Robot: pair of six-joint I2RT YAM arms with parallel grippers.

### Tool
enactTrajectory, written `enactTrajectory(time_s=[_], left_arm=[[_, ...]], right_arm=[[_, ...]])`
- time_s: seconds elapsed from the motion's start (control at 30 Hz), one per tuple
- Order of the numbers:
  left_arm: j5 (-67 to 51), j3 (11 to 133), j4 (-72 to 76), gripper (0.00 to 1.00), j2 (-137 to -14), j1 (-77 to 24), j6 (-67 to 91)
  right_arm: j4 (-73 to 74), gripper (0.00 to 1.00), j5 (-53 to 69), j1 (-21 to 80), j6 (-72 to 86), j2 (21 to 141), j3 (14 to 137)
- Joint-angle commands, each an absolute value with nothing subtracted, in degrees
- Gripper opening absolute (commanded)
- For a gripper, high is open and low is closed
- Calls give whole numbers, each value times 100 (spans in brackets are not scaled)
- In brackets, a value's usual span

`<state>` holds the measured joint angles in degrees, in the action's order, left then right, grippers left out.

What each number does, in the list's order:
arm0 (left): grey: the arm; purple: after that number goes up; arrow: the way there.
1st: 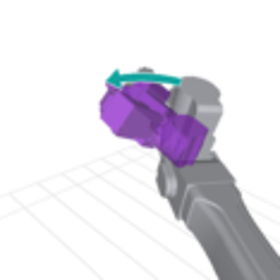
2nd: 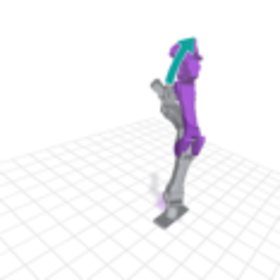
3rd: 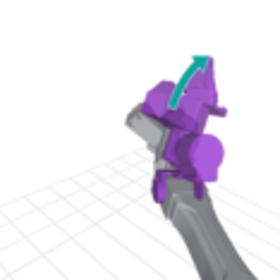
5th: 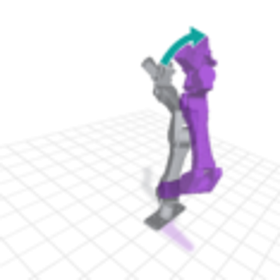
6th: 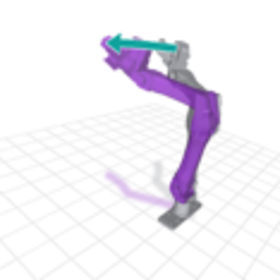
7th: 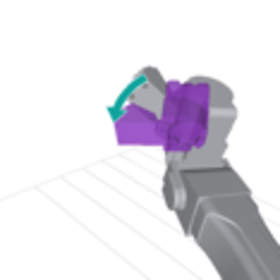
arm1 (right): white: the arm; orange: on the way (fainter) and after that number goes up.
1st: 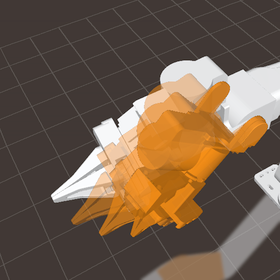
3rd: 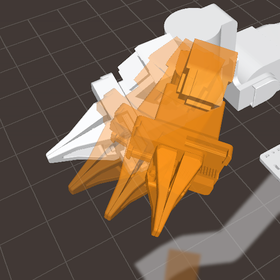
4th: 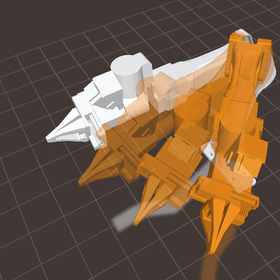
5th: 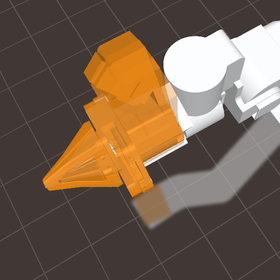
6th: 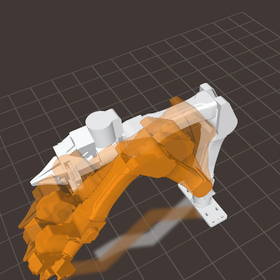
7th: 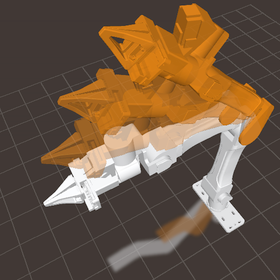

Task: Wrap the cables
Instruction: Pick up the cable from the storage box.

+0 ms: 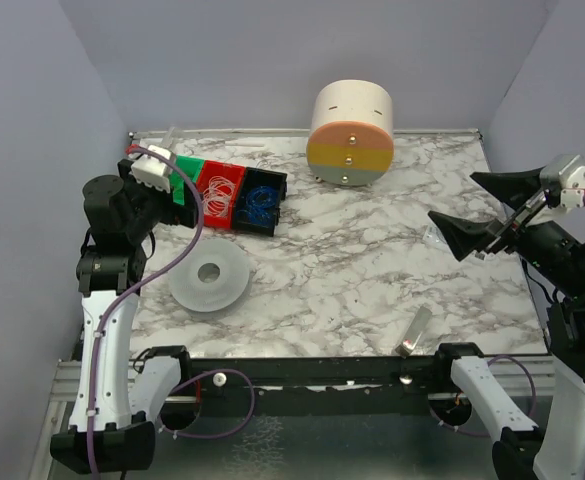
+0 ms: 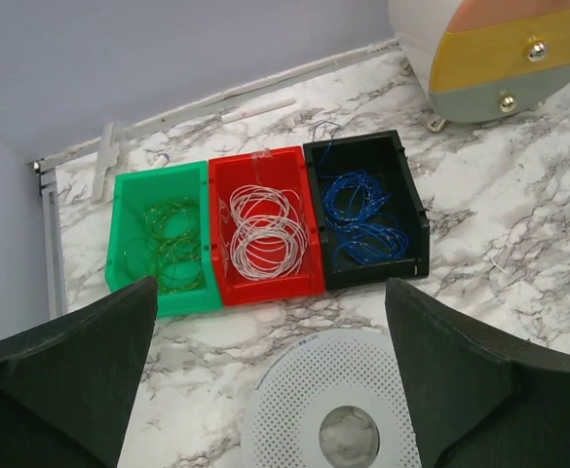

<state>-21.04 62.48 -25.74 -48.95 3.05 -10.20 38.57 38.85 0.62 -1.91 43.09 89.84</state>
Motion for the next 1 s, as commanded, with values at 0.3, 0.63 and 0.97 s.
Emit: enactTrajectory(time_s=[0.3,0.63,0.97], left_arm=[[-2252,6416,-2475,99,-5946,185,-1674],[-181,6077,-1759,99,-7752,-852,-1811],[226,6367,-1333,79,-9105,-941,-1385]], right_arm=[[3557,100,5063,32,-1229,4596,7594],[2737,100,4836,32,-1272,4559,6315],[2366,100,4743,29,-1259,4638,5868]])
